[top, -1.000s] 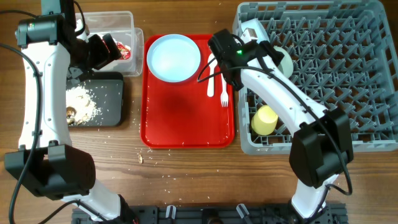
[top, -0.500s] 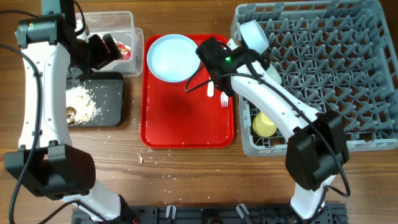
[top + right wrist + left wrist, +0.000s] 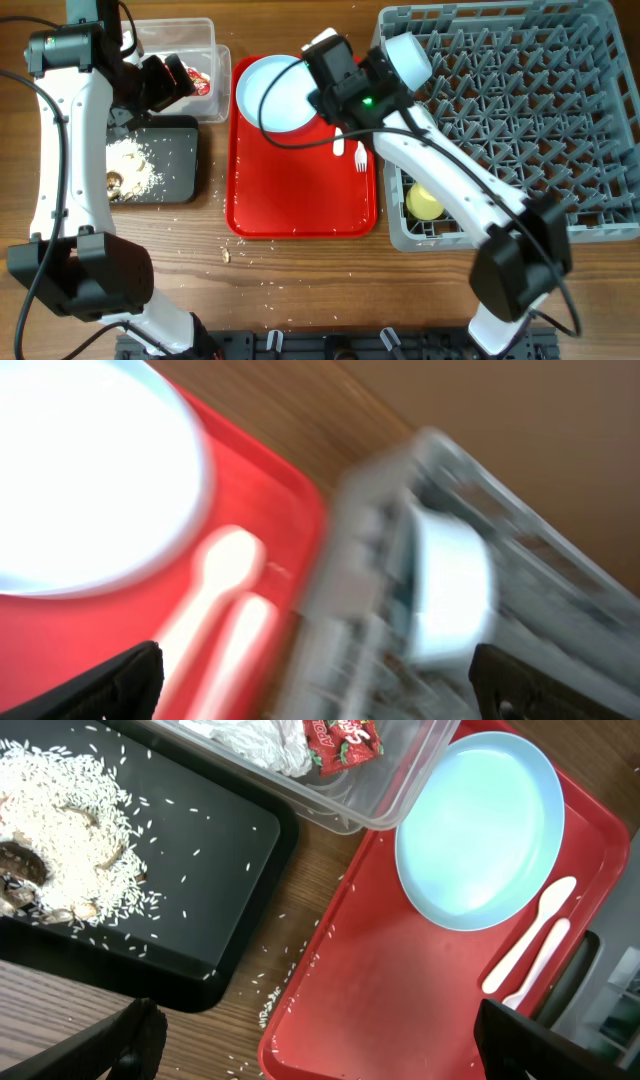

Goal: Sort waste into correct bins and load items into the dishwasher rack
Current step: 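Grasp the light-blue plate edge with the right gripper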

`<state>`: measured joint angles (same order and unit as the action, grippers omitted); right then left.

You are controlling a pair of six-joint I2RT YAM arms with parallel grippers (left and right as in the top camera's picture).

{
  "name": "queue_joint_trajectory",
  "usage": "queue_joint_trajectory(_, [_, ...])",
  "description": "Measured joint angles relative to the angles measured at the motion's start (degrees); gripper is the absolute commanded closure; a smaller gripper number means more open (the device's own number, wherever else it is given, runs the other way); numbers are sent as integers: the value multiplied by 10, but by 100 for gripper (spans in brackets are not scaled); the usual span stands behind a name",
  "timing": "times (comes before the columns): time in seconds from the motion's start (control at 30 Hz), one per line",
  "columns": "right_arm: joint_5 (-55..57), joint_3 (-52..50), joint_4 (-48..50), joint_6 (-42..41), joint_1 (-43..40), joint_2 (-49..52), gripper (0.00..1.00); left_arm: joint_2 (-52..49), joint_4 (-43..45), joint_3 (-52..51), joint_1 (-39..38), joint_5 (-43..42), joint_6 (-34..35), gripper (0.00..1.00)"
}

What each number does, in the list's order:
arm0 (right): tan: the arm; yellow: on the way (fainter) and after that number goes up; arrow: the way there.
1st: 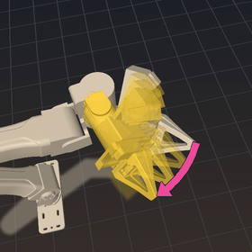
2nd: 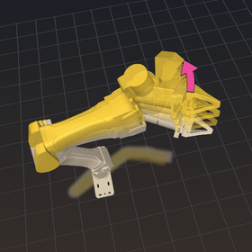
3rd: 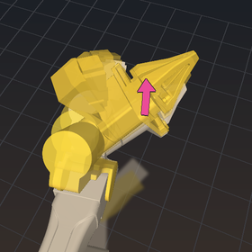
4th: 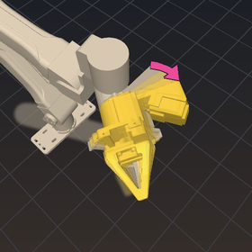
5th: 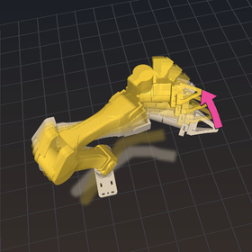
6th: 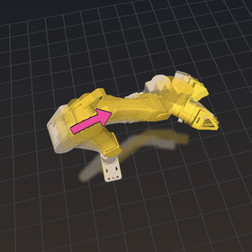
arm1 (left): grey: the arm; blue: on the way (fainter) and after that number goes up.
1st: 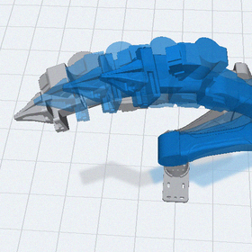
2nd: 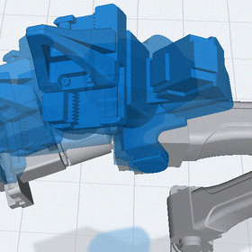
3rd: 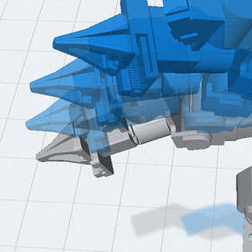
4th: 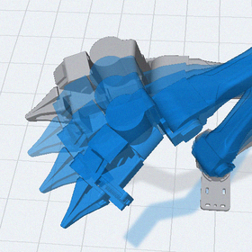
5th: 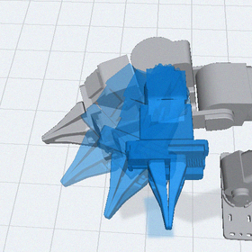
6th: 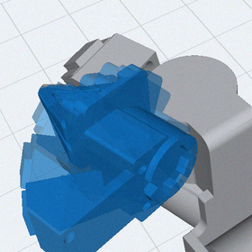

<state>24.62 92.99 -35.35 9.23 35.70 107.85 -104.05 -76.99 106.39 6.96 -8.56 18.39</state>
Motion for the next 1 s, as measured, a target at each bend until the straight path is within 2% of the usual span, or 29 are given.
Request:
queue_joint_trajectory(0.07, [-130,8,12,-3,0,-19,0,0,0,0,0,0,0,0])
queue_joint_trajectory(0.1, [-158,9,17,-12,0,-21,1,0,0,0,0,0,0,0])
queue_joint_trajectory(0.17, [-251,8,43,-89,1,-20,0,0,0,0,0,0,0,0])
queue_joint_trajectory(0.23, [-281,8,56,-145,1,-20,0,0,0,0,0,0,0,0])
queue_joint_trajectory(0.27, [-289,8,56,-185,1,-19,1,0,0,0,0,0,0,0])
queue_joint_trajectory(0.33, [-289,8,56,-247,0,-5,15,0,0,0,0,0,0,0])
queue_joint_trajectory(0.5, [-306,8,73,-364,-29,79,19,0,0,0,0,0,0,0])
queue_joint_trajectory(0.53, [-306,8,75,-374,-34,93,22,0,0,0,0,0,0,0])
queue_joint_trajectory(0.63, [-309,8,92,-397,-44,134,40,0,0,0,0,0,0,0])
queue_joint_trajectory(0.77, [-304,8,95,-422,-42,159,48,0,0,0,0,0,0,0])
queue_joint_trajectory(0.9, [-301,8,92,-440,-42,192,53,0,0,0,0,0,0,0])
queue_joint_trajectory(1.0, [-297,8,94,-462,-42,210,63,0,0,0,0,0,0,0])
